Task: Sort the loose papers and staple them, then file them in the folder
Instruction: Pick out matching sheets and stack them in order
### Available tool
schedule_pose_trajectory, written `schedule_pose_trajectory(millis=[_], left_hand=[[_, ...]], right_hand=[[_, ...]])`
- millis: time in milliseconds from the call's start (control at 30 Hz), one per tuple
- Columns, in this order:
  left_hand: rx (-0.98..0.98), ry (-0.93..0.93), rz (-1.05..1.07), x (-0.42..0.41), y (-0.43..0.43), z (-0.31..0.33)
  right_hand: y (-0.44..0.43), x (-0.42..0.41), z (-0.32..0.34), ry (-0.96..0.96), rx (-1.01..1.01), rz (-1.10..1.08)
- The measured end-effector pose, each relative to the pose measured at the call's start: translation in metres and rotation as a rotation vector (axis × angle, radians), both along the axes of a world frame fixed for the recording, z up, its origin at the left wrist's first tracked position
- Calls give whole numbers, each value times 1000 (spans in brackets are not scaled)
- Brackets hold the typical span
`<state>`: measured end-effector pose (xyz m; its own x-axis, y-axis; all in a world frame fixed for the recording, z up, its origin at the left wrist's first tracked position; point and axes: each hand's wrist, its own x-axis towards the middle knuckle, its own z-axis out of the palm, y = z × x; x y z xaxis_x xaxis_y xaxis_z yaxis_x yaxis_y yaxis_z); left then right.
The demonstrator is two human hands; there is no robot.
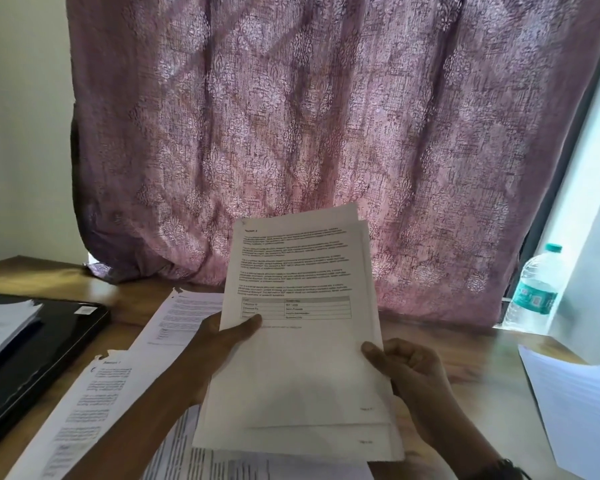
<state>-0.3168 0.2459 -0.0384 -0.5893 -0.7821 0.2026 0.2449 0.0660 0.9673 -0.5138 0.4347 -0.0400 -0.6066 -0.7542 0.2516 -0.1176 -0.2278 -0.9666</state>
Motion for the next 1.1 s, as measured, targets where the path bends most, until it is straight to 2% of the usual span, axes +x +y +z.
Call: schedule_pose_trajectory(millis=[400, 567, 700, 900, 1100], left_hand=[[15, -79, 18, 4, 0, 1], [8, -89, 61, 3, 0, 6], [43, -104, 71, 4, 0, 5], [117, -77, -27, 6, 2, 4], [19, -106, -61, 7, 2, 1]], right_hand=[[1, -14, 0, -131, 30, 57], [4, -18, 2, -70, 108, 156], [5, -16, 0, -37, 150, 136], [5, -17, 2, -35, 128, 107], [6, -9, 6, -3, 134, 292]])
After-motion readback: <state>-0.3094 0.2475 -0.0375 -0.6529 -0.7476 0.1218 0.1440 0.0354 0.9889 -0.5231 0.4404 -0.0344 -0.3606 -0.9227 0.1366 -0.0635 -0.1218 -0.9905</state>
